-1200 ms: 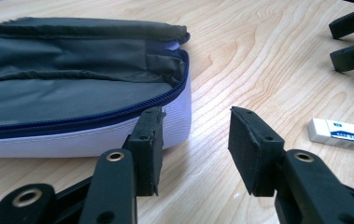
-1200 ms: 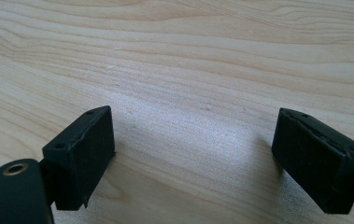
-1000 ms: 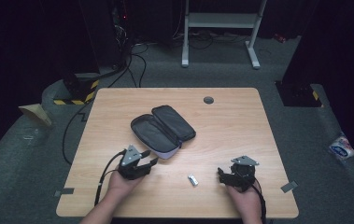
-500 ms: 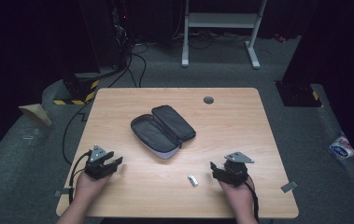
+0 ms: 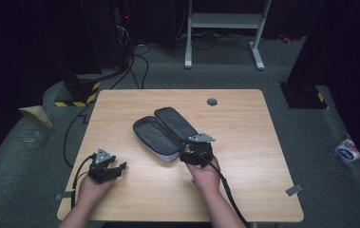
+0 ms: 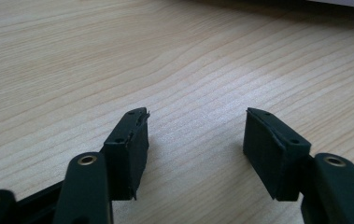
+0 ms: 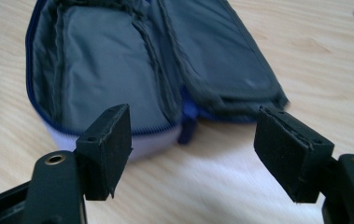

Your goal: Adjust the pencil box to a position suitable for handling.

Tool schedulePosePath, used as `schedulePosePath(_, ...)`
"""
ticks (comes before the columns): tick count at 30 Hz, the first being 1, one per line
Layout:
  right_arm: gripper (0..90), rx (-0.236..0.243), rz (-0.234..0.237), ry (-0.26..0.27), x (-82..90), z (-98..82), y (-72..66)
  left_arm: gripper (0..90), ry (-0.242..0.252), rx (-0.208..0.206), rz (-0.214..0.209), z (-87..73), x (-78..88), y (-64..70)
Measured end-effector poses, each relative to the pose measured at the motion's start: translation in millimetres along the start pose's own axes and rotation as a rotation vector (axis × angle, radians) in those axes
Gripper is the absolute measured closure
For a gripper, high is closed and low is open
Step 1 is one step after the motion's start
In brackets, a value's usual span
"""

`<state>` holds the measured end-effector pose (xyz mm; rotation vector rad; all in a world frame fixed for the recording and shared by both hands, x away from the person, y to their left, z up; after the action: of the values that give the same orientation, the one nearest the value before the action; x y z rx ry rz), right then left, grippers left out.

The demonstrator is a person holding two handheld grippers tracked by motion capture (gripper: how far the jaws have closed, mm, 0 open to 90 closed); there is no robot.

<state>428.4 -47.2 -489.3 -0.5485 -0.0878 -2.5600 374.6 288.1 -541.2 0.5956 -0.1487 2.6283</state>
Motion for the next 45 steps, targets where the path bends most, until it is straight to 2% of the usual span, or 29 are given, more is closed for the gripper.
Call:
schedulePosePath(3, 27.7, -0.004, -0.008, -0.004, -12.8, 4.6, -5.1, 38.9, 0.000, 0.000, -0.004, 0.0, -0.2, 0.3)
schedulePosePath(7, 28.1, -0.006, -0.013, -0.041, -25.2, 1.3, -7.1, 38.3, -0.001, -0.003, -0.006, 0.0, -0.2, 0.1)
schedulePosePath(13, 29.9, -0.005, -0.023, -0.065, -26.0, -7.3, -4.1, 37.7, -0.005, -0.005, -0.009, 0.0, 0.2, 0.5)
schedulePosePath(19, 30.0, -0.005, -0.071, -0.082, -17.6, -13.7, 18.5, 37.5, -0.004, -0.001, -0.007, -0.1, 0.0, 0.8)
schedulePosePath(26, 31.4, 0.002, -0.150, -0.093, -2.8, -18.3, 59.3, 37.5, -0.002, -0.001, -0.004, -0.1, -0.1, 1.1)
schedulePosePath(27, 31.4, 0.002, -0.150, -0.093, -2.8, -18.3, 59.3, 37.6, -0.002, -0.001, -0.004, -0.1, -0.1, 1.1)
schedulePosePath(29, 32.4, -0.008, -0.168, -0.088, 7.4, -17.5, 71.8, 38.3, -0.002, -0.010, -0.003, 0.0, 0.3, 1.5)
schedulePosePath(31, 33.6, -0.017, -0.165, -0.056, 17.3, -15.8, 74.9, 40.7, -0.002, 0.007, -0.003, 0.7, -0.1, 4.3)
schedulePosePath(34, 35.4, -0.014, -0.147, -0.019, 32.2, -16.8, 72.3, 43.5, 0.005, 0.021, -0.035, 4.8, -2.8, 15.2)
schedulePosePath(38, 37.9, -0.026, -0.116, 0.008, 50.3, -25.4, 62.9, 46.1, 0.054, -0.022, -0.082, 19.1, -8.2, 39.8)
schedulePosePath(40, 38.4, -0.039, -0.100, 0.023, 59.3, -30.4, 59.3, 46.5, 0.086, -0.009, -0.110, 27.6, -11.1, 48.3)
schedulePosePath(43, 38.8, -0.049, -0.077, 0.042, 71.1, -37.7, 55.0, 46.3, 0.097, -0.032, -0.122, 36.0, -16.5, 59.6)
schedulePosePath(45, 38.8, -0.046, -0.070, 0.040, 73.6, -40.4, 53.4, 46.2, 0.104, -0.024, -0.130, 37.0, -18.4, 62.6)
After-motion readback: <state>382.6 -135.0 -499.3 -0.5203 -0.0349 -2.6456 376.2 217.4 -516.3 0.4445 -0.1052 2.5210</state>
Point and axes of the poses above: each handheld gripper's, and its own axes: x roughly backward along the jaws, z roughly out of its top, y roughly to its right, the point moved 2 cm from there along -x, roughly forward along the jaws, and after that the axes turned 15 degrees about y, right-handed, at the moved point
